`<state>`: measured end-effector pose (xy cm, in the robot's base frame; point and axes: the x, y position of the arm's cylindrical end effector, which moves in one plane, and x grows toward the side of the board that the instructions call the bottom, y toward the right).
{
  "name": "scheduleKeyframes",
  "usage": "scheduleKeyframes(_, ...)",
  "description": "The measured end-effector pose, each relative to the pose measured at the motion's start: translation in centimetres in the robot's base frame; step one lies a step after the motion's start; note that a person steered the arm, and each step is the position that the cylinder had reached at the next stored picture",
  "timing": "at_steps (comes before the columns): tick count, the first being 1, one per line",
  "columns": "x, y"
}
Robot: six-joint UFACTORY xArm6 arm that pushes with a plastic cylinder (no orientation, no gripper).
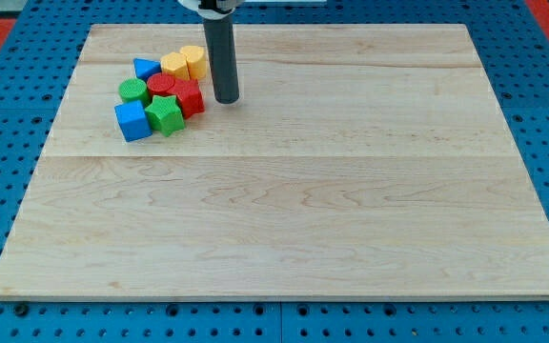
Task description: Separate the yellow blocks
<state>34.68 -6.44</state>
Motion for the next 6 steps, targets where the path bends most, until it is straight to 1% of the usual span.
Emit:
scheduleKeyframes(1, -4.5, 0.4)
scheduleKeyframes(2, -10.8, 2.4)
scheduleKeyframes(3, -12.8, -4.6)
scheduleKeyframes(4, -10.8, -6.5)
scheduleKeyframes(5, -8.3, -6.4)
scheduleKeyframes(6, -7.6, -5.9)
